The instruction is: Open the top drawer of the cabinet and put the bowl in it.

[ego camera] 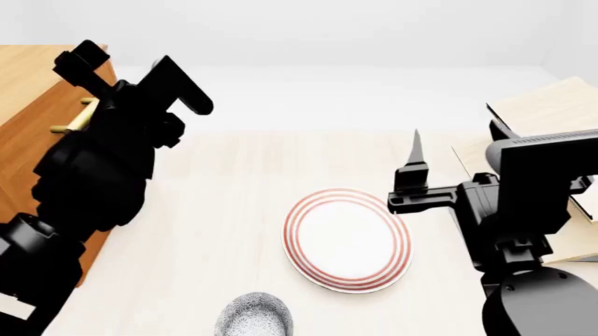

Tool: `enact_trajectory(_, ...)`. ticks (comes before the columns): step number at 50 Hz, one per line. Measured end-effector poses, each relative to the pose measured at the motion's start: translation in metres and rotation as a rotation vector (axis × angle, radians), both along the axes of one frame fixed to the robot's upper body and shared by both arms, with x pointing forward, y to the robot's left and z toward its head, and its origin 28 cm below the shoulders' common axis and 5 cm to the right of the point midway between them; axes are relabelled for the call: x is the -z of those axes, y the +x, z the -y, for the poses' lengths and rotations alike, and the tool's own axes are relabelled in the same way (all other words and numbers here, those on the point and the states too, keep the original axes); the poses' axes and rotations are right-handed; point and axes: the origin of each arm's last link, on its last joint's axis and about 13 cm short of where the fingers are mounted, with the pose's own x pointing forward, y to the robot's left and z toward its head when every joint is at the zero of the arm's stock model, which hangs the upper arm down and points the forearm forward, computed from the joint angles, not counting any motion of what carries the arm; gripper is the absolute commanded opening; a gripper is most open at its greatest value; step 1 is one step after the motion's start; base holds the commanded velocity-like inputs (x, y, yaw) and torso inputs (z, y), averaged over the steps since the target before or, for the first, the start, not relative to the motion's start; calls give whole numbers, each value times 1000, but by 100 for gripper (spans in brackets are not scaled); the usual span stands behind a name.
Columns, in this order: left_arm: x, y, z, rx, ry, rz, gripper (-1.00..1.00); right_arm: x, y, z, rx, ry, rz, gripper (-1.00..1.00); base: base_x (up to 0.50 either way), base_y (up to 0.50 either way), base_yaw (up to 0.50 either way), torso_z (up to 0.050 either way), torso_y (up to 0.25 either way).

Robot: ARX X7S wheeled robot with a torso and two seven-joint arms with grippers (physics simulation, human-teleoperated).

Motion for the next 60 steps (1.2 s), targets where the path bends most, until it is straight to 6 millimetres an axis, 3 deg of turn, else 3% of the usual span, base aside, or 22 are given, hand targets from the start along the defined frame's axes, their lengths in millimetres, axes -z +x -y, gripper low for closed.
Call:
enact_trajectory(26,22,17,-21,-112,-28,-49,100,5,3,-1,-1,3,-15,100,0,0,0,0,0)
enact_trajectory(60,42,23,-47,-236,-93,-80,100,11,7,-3,-8,5,-33,100,0,0,0,0,0)
